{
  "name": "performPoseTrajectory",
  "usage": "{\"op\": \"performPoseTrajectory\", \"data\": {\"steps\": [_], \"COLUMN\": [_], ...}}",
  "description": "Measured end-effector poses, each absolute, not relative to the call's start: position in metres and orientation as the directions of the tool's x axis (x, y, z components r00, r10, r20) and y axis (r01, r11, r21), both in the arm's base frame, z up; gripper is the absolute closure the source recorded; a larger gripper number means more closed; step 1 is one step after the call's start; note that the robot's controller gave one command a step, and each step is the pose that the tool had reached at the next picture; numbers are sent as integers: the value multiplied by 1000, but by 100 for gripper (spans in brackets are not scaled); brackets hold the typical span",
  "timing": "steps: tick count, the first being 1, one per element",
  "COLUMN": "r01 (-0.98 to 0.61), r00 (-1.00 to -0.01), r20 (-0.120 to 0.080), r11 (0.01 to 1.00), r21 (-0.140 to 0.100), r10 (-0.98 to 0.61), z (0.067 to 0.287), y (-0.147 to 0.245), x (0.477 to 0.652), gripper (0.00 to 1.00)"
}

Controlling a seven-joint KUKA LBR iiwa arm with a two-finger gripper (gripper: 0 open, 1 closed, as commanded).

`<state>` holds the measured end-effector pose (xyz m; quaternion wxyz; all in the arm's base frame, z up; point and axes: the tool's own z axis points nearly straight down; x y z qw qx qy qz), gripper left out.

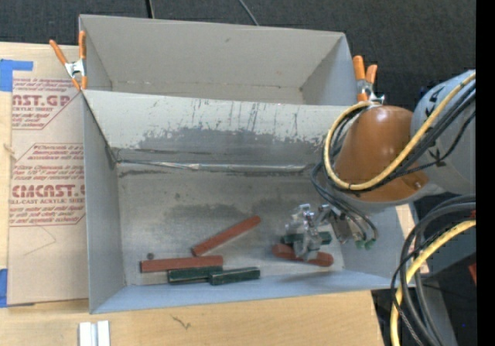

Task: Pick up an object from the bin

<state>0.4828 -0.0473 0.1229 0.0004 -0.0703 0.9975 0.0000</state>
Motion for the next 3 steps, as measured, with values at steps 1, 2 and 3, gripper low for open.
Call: {"op": "performPoseTrajectory", "data": {"steps": [1,2,3], "r01": [-140,-141,-141], "r00": [-990,-990,-990], "r20": [5,6,-4], "r11": [990,990,990], "r21": [1,2,-1], "r10": [-140,-141,-141], "z": [130,151,164], "y": [-47,-47,-47], "x": [482,481,483], "gripper": [100,100,100]}}
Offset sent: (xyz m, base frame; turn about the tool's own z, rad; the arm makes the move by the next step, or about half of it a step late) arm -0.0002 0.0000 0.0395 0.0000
